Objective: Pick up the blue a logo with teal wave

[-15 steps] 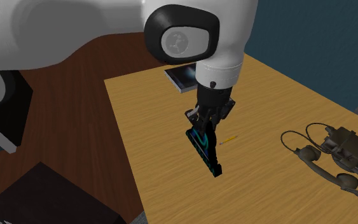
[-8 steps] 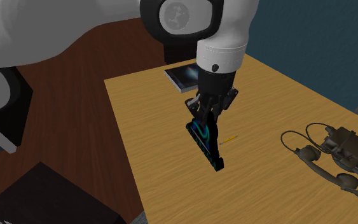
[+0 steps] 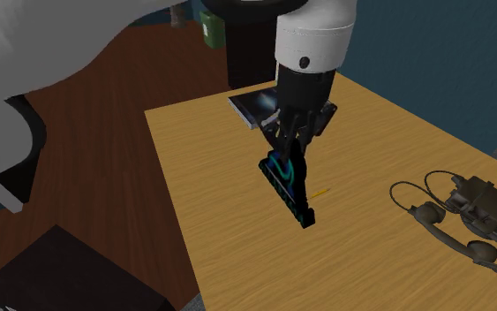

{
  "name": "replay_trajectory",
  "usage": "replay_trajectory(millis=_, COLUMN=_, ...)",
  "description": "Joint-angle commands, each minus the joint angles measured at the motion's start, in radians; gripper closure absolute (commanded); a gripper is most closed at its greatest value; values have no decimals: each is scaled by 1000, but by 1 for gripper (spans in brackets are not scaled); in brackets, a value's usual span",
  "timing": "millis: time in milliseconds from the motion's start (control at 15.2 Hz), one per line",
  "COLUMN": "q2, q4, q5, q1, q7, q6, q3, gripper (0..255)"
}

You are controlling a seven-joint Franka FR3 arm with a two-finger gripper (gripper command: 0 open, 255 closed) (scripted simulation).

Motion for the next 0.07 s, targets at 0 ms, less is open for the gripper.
replay_trajectory(millis=0, q2=13, q4=36, q5=8, q1=-18, q7=4, q6=-20, q3=6, gripper=255)
